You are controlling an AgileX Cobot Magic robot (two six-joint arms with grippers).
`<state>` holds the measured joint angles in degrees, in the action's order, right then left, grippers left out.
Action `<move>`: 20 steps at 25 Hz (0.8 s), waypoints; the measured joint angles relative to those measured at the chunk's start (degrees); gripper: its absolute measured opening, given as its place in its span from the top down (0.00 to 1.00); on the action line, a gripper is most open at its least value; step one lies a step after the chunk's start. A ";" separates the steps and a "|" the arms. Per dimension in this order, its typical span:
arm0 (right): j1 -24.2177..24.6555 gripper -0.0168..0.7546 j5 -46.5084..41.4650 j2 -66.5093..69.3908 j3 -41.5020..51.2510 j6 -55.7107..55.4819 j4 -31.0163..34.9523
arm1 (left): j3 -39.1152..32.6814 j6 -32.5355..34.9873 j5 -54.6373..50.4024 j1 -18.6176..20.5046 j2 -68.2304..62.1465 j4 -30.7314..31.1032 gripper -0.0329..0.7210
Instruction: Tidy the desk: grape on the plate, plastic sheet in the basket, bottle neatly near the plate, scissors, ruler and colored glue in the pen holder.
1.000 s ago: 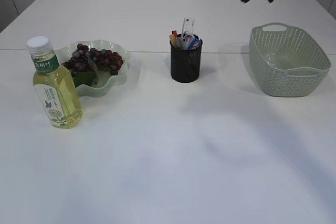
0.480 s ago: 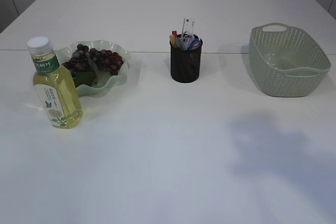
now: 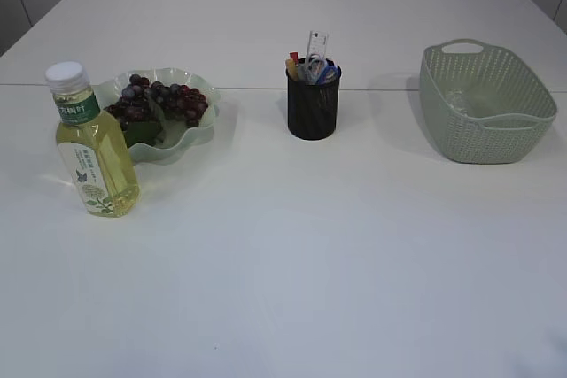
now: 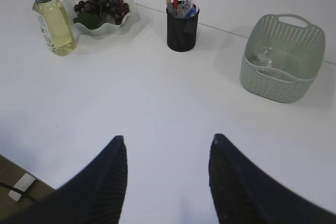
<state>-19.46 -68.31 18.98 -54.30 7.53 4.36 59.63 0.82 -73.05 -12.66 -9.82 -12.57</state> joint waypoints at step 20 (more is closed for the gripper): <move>0.00 0.45 1.76 -20.06 25.47 0.34 -4.98 | -28.17 7.77 7.74 0.10 9.23 5.10 0.35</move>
<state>-19.46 -66.55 -1.08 -28.83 7.87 -0.62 31.47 8.60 -65.31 -12.56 -0.59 -7.47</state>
